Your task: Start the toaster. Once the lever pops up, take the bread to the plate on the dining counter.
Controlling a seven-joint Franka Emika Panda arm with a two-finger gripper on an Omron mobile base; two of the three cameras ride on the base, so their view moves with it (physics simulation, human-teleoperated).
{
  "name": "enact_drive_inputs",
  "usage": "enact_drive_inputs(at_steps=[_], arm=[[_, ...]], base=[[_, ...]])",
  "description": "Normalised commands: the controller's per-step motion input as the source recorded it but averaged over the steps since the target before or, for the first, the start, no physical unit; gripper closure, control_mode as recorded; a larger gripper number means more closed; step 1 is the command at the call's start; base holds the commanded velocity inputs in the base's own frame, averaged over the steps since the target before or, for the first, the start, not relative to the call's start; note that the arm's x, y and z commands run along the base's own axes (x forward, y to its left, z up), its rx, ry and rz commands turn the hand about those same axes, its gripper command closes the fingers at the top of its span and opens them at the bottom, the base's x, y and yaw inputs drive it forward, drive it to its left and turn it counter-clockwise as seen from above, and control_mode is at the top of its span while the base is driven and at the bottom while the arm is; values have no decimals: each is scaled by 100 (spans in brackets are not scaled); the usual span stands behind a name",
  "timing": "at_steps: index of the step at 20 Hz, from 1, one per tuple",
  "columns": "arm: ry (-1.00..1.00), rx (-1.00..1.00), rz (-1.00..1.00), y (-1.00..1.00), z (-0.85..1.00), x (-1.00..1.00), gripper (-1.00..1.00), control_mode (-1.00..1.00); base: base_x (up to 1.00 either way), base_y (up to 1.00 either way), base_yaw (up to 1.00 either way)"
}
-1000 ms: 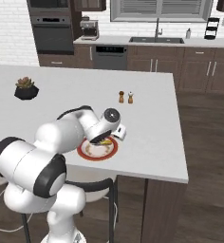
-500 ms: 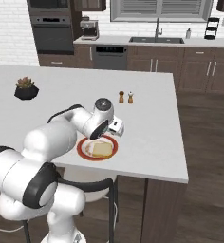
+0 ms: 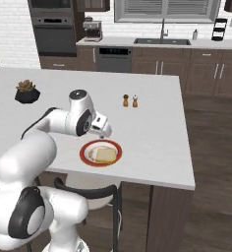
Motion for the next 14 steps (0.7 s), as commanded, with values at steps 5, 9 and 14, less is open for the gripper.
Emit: enact_drive_inputs(at_steps=[5,9,14], arm=[[11,-9,6,46,41,-78,-100,-100],[9,-3,6,29,48,-75,-100,-100],[7,0,4,3,48,-81,-100,-100]], base=[[0,0,0],[0,0,0],[0,0,0]])
